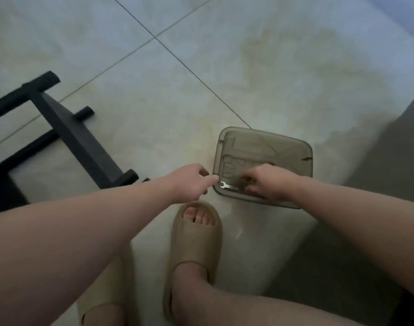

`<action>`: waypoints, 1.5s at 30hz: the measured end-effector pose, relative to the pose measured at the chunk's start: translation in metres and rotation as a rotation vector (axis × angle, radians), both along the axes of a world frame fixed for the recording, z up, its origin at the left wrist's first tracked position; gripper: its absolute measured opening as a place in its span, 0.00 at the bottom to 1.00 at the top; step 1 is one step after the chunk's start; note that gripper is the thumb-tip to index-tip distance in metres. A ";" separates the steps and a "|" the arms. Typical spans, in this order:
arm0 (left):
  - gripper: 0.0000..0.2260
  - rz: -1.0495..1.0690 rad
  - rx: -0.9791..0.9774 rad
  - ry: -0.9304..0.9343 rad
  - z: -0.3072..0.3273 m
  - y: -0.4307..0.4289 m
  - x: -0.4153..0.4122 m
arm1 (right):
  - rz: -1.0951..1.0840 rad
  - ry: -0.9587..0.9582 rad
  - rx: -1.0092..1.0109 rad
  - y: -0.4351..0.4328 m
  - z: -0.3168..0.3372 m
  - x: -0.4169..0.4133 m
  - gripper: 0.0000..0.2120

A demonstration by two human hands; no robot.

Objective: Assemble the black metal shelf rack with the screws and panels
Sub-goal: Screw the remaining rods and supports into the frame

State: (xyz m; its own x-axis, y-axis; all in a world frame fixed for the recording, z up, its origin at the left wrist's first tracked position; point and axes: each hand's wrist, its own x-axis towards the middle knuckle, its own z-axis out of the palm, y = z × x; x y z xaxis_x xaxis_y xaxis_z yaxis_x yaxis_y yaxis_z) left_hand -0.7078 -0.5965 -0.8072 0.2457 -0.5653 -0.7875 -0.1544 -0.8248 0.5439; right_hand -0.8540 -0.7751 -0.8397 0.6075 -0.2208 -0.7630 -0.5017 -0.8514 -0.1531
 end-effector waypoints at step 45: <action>0.07 0.450 -0.496 -0.377 0.299 0.229 -0.030 | -0.465 -0.830 0.433 0.230 0.341 0.017 0.07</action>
State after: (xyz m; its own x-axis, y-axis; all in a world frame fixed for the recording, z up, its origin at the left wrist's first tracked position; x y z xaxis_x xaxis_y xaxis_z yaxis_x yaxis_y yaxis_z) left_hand -0.7382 -0.3671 -0.5077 0.7371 -0.6126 -0.2854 -0.1101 -0.5254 0.8437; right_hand -0.8367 -0.5455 -0.4990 0.9021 -0.3745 -0.2143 -0.3632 -0.3911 -0.8456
